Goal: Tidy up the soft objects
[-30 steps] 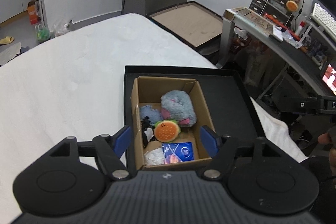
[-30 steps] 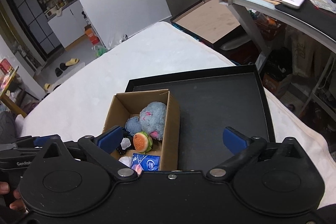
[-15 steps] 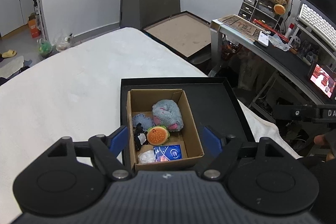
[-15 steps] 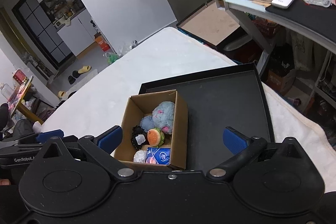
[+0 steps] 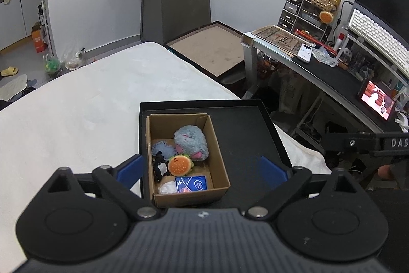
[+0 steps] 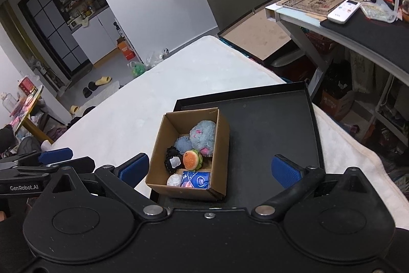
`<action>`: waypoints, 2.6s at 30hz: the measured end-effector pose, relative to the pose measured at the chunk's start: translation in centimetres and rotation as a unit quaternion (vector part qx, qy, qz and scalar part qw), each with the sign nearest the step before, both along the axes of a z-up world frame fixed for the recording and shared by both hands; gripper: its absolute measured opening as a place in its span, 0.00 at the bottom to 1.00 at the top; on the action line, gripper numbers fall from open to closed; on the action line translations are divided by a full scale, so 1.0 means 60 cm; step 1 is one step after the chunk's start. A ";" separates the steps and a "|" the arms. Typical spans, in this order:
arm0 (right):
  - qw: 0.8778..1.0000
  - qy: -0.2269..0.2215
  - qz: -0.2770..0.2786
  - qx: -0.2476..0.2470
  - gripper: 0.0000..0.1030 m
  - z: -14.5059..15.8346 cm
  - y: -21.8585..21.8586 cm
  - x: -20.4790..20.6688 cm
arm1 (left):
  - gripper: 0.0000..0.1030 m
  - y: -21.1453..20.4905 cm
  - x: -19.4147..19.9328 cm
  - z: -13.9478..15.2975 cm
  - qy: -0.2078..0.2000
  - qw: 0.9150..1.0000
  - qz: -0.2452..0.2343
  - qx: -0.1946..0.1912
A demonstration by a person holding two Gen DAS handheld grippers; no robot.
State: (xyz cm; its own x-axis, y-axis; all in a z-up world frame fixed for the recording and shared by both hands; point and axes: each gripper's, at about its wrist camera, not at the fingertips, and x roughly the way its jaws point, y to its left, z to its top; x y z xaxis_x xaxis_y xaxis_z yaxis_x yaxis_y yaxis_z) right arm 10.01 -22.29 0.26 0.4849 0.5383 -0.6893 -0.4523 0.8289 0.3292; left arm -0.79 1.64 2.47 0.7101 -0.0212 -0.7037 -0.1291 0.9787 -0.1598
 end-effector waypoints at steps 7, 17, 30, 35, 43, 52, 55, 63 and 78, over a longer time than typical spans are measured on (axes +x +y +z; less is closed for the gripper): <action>1.000 0.001 -0.006 0.002 1.00 0.018 -0.008 -0.018 | 0.96 -0.021 -0.021 0.024 -0.011 1.000 -0.015 0.017; 0.999 -0.019 0.009 -0.024 1.00 0.034 0.002 -0.052 | 0.96 -0.021 -0.038 0.034 -0.008 1.000 0.000 0.014; 0.999 -0.033 0.008 -0.037 1.00 0.053 0.006 -0.079 | 0.96 -0.011 -0.055 0.041 -0.005 1.000 0.015 0.012; 0.999 -0.032 0.011 -0.034 1.00 0.056 0.006 -0.086 | 0.96 -0.013 -0.062 0.047 -0.008 0.999 0.020 0.024; 0.999 -0.029 0.015 -0.037 1.00 0.063 0.009 -0.091 | 0.96 -0.013 -0.062 0.048 -0.006 0.999 0.021 0.025; 0.999 -0.030 0.013 -0.036 1.00 0.060 0.006 -0.089 | 0.96 -0.014 -0.060 0.051 -0.003 0.999 0.021 0.029; 0.999 -0.026 0.011 -0.034 1.00 0.058 0.004 -0.089 | 0.96 -0.014 -0.058 0.049 -0.003 0.999 0.020 0.027; 0.999 -0.024 0.008 -0.031 1.00 0.057 0.001 -0.088 | 0.96 -0.020 -0.057 0.049 -0.004 0.999 0.020 0.033; 0.999 -0.027 0.005 -0.028 1.00 0.058 0.000 -0.094 | 0.96 -0.022 -0.057 0.046 -0.004 0.999 0.022 0.026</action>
